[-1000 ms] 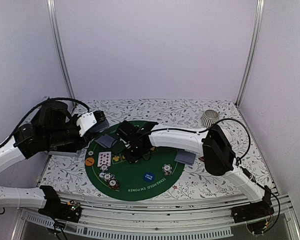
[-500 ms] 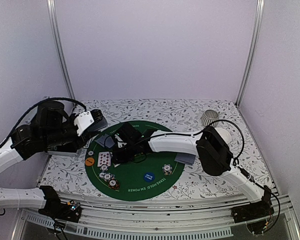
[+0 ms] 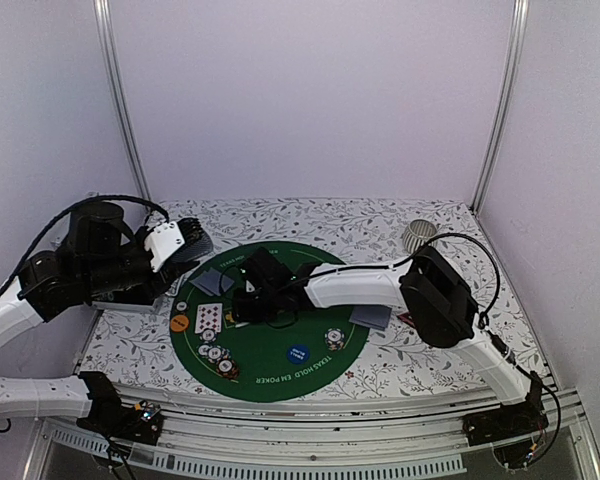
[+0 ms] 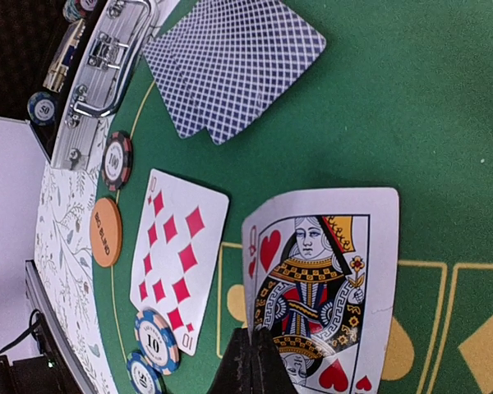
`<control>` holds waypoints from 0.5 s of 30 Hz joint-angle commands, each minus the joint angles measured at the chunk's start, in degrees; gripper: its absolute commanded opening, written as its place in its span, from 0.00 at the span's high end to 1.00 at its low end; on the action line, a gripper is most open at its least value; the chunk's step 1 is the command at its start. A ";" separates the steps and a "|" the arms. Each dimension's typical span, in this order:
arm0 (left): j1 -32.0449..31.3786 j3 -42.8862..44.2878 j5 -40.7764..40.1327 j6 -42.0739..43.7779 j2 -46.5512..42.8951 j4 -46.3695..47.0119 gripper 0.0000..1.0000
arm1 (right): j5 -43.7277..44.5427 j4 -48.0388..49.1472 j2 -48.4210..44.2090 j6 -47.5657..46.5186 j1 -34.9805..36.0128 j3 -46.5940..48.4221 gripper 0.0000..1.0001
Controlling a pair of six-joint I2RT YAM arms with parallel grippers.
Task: Distribute texas hold em gaming equipment
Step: Adjust the poker card in the community card area.
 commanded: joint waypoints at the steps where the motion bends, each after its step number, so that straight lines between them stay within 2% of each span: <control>1: -0.52 -0.91 0.06 -0.04 -0.90 1.41 0.63 | -0.05 1.26 3.39 2.12 -0.42 3.07 0.98; 7: -0.50 -1.17 -0.16 0.06 -1.07 1.40 0.63 | -2.59 1.51 5.90 3.31 -0.54 5.10 0.96; 12: -0.49 -1.59 -0.49 0.21 -1.43 1.68 0.63 | -2.86 1.67 5.54 3.38 -0.59 4.74 0.75; 15: -0.56 -1.76 -0.62 0.22 -1.60 1.75 0.63 | -2.81 2.55 4.15 3.10 -0.63 3.68 0.67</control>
